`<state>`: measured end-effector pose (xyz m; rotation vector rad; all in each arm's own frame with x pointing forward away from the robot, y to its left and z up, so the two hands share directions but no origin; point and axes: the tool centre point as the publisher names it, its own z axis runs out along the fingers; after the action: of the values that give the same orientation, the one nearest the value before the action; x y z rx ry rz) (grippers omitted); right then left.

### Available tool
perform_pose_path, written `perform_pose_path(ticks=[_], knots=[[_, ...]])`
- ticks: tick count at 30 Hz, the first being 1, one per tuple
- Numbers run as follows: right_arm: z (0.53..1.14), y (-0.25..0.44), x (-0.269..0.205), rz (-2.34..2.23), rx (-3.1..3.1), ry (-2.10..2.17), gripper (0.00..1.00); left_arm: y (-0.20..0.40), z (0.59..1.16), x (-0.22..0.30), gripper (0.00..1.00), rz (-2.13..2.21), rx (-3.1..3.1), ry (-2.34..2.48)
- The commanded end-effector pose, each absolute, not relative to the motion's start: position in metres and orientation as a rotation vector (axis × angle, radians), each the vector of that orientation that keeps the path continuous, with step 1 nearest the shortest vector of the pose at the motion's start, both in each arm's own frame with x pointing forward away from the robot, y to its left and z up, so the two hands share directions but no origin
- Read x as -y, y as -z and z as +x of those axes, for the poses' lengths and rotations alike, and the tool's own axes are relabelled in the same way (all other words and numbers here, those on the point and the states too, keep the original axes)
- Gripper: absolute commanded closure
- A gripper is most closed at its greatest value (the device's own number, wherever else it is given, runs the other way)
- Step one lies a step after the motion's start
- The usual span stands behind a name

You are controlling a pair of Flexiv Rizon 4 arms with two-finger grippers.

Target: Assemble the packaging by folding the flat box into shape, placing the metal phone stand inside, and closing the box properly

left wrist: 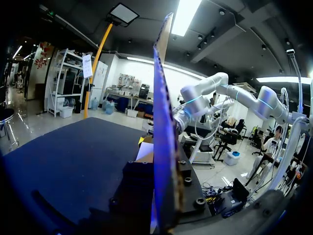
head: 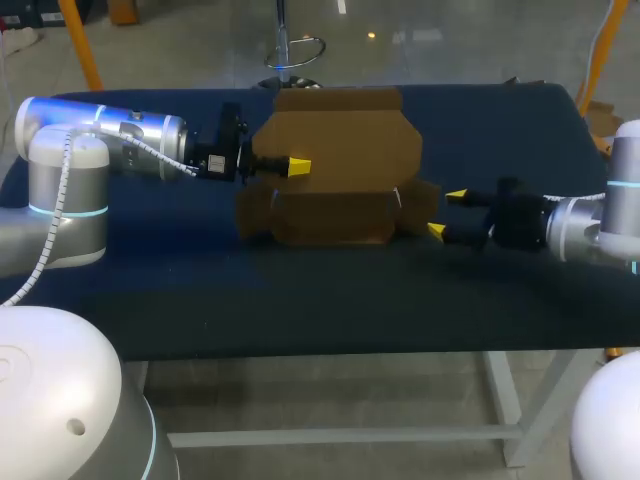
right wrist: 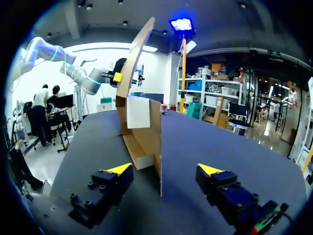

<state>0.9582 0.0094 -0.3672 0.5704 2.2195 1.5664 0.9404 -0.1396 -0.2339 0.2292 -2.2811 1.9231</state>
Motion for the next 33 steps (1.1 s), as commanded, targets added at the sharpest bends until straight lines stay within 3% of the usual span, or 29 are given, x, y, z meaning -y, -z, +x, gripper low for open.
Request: perform_pose_path(ticks=[1, 3, 16, 22, 33], knots=[[0.972, 0.375, -0.015, 0.569, -2.217, -1.587, 0.25, 0.236, 0.940, 0.140, 1.00, 0.229, 2.281, -1.922], [0.973, 0.375, -0.018, 0.568, -2.215, -1.594, 0.36, 0.236, 0.940, 0.140, 1.00, 0.229, 2.281, -1.922], [0.974, 0.374, -0.032, 0.532, -2.204, -1.623, 0.57, 0.236, 0.940, 0.140, 1.00, 0.229, 2.281, -1.922], [0.968, 0.372, -0.036, 0.524, -2.190, -1.627, 1.00, 0.236, 0.940, 0.140, 1.00, 0.229, 2.281, -1.922], [0.953, 0.371, -0.046, 0.536, -2.167, -1.615, 1.00, 0.236, 0.940, 0.140, 1.00, 0.229, 2.281, -1.922]])
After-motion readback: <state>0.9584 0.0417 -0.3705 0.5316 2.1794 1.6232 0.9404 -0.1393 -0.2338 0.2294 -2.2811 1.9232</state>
